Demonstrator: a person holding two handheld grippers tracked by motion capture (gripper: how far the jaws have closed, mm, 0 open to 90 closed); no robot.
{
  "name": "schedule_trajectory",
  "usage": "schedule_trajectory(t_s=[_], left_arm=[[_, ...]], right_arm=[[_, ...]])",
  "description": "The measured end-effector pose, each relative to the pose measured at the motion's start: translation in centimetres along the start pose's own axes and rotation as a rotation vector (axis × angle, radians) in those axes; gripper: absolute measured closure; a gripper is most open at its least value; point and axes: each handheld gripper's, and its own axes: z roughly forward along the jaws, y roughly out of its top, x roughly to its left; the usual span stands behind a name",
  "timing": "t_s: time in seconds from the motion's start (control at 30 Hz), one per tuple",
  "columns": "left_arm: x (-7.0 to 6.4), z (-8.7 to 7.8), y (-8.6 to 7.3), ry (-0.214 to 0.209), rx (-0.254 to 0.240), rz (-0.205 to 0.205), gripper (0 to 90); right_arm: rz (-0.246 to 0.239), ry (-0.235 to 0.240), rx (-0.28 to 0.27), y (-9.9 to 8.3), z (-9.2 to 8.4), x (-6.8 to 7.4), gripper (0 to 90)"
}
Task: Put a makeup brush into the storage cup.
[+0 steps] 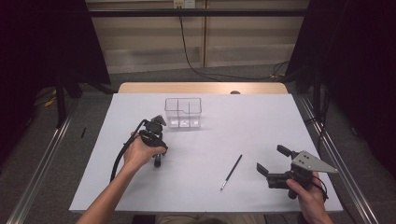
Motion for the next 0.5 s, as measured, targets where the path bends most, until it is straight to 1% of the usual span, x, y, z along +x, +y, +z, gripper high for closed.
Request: schedule_trajectory(t_s=[0.13, 0.17, 0.2, 0.23, 0.3, 0.37, 0.4, 0.43, 0.47, 0.5], left_arm=[[-0.13, 0.05, 0.16, 0.012, 0.014, -0.024, 42.4], [-0.1, 0.03, 0.18, 0.011, 0.016, -0.02, 42.4], [-0.09, 0.01, 0.19, 0.014, 0.017, -0.025, 43.7], [-0.05, -0.01, 0.16, 0.014, 0.01, -0.044, 45.2], [-0.04, -0.13, 0.09, 0.014, 0.014, -0.038, 51.8], [0.07, -0.17, 0.03, 0.013, 0.013, -0.045, 60.6], [0.26, -0.21, 0.06, 0.008, 0.016, -0.033, 60.6], [0.25, -0.21, 0.04, 0.009, 0.016, -0.04, 63.0], [0.28, -0.22, 0.05, 0.009, 0.018, -0.038, 68.8], [0.33, -0.21, 0.03, 0.01, 0.02, -0.037, 68.8]], right_arm=[[-0.002, 0.001, -0.002, -0.01, -0.1, 0.01, 0.0], [-0.002, 0.001, -0.002, -0.01, -0.1, 0.01, 0.0], [-0.001, 0.001, -0.004, -0.01, -0.11, 0.0, 0.0], [-0.003, 0.0, -0.004, -0.02, -0.12, -0.02, 0.0], [-0.004, -0.002, -0.005, -0.03, -0.12, -0.04, 0.0], [-0.003, -0.003, -0.001, -0.02, -0.05, -0.04, 0.0], [-0.003, -0.003, -0.001, -0.02, -0.05, -0.04, 0.0], [-0.004, -0.001, 0.0, -0.02, -0.02, -0.02, 0.0], [-0.004, 0.001, 0.001, -0.02, 0.0, 0.03, 0.0], [-0.004, 0.001, 0.001, -0.02, 0.0, 0.03, 0.0]])
